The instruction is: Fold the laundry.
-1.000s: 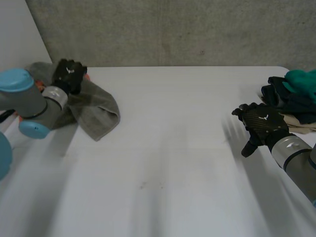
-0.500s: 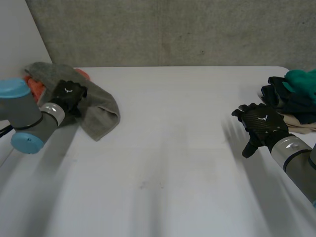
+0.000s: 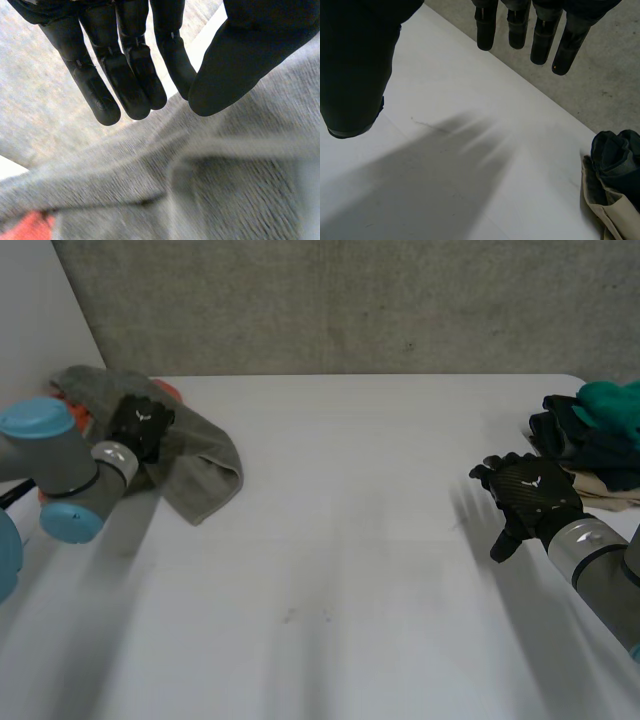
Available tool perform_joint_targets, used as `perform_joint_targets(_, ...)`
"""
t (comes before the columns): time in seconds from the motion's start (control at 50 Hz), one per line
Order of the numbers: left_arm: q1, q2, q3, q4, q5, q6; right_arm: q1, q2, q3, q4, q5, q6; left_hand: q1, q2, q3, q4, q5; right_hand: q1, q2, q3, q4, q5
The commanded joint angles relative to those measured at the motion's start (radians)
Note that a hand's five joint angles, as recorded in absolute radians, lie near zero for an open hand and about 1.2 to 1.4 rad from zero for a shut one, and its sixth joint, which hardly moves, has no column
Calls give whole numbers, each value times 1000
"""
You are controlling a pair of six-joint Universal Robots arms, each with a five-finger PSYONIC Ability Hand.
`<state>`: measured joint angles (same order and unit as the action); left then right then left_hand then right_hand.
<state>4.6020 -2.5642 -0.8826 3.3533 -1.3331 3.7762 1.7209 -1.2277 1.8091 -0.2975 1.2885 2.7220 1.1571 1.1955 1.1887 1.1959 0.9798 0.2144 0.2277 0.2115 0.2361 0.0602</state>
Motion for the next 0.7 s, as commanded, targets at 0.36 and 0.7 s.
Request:
perform_joint_targets(0.36,46,29,-50,-94,-18,-125,0,-3,-4,4,-12,-1,-538,-577,-570,-577,-536,-40,-53,-37,-62,-60)
perform_joint_targets(0.7,54,-73,53,-89,-14,-127,-1,2,-4,-2,-6,-1,-254,-292,-286,-293,-251,-40,-53,-37,-62,-60)
